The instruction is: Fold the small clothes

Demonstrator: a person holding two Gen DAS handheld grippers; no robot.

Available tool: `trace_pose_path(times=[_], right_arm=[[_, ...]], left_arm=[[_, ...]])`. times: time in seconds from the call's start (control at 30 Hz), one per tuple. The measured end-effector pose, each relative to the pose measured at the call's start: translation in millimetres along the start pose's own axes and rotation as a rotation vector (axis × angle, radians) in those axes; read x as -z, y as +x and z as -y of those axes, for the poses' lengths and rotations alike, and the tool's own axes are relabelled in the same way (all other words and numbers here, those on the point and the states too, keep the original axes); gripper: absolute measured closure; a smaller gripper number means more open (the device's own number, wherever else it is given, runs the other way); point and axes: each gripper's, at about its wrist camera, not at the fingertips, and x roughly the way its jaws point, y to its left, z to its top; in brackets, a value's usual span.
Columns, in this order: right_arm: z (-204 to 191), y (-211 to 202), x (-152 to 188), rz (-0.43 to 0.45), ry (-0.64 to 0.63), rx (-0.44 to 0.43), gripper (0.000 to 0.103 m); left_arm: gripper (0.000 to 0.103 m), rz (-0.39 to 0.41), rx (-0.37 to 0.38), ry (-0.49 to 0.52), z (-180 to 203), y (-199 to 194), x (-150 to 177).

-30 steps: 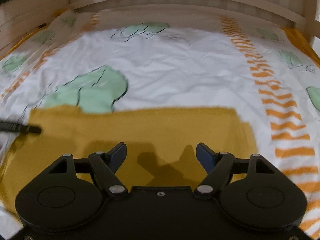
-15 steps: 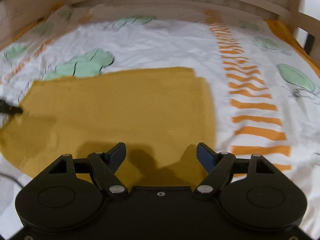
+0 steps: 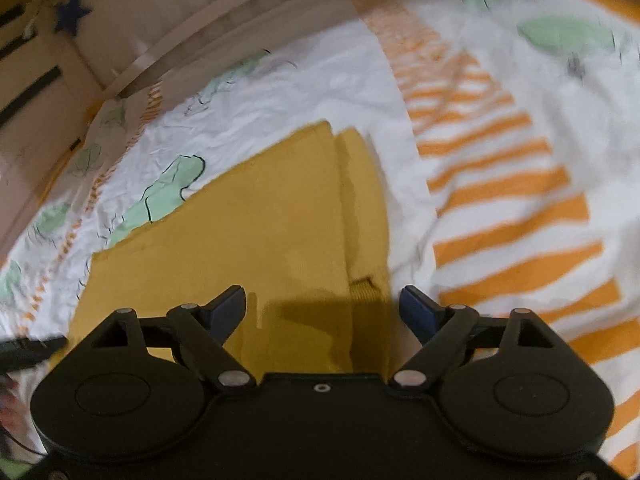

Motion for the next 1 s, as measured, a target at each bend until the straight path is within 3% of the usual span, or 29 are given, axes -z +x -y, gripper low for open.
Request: trace_pose_path(times=[0.13,0.27,0.5,1.0], right_arm=[[7.3,6.1,-3.0,-0.003,0.039,-0.044,0.011],[11.2,15.7,-9.9,-0.007,0.066,-0.105,0.001],[15.1,25.1,-11.9,0.035,0.095,-0.133,0.0],[1.7,26.3,-6.6,0.057,0.011,-0.06,0.0]], left_arm=[[0.054,0.009,-0.008,0.017,1.8,6.4,2.8],[0.046,0.021,-0.002,0.021,2.8,6.5,7.2],[0.039,0.011,-0.05,0.092,16.2,9.4,9.5],[0.034,-0.04,-0.171,0.136,37.2,16.4,6.0]])
